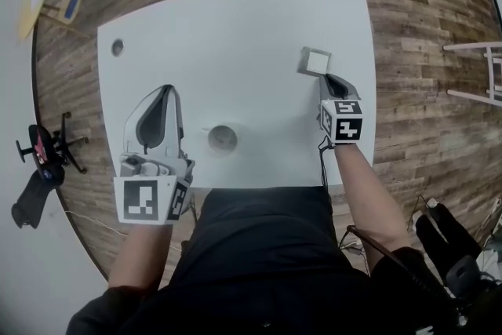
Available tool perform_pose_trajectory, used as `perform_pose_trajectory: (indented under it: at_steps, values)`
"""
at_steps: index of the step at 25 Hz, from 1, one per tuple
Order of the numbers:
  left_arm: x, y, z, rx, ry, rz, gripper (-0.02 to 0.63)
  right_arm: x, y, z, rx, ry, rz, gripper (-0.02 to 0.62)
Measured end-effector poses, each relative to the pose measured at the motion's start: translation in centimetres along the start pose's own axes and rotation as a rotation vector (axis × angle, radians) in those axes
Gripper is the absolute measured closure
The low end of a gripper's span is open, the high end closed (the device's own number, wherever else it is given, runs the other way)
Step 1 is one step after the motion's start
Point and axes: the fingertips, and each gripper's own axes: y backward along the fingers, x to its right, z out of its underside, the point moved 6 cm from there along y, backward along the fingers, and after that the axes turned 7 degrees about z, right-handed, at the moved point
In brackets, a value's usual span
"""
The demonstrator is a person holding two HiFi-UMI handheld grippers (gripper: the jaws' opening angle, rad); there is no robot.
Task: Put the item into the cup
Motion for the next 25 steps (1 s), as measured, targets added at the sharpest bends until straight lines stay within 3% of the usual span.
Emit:
perform_pose_trajectory:
  at_steps: [25]
  values:
    - [0.0, 1.9, -2.0, 0.097, -0.036, 0.005, 0.600, -2.0, 3.6, -2.7, 0.126, 0.068, -0.023, 0.589]
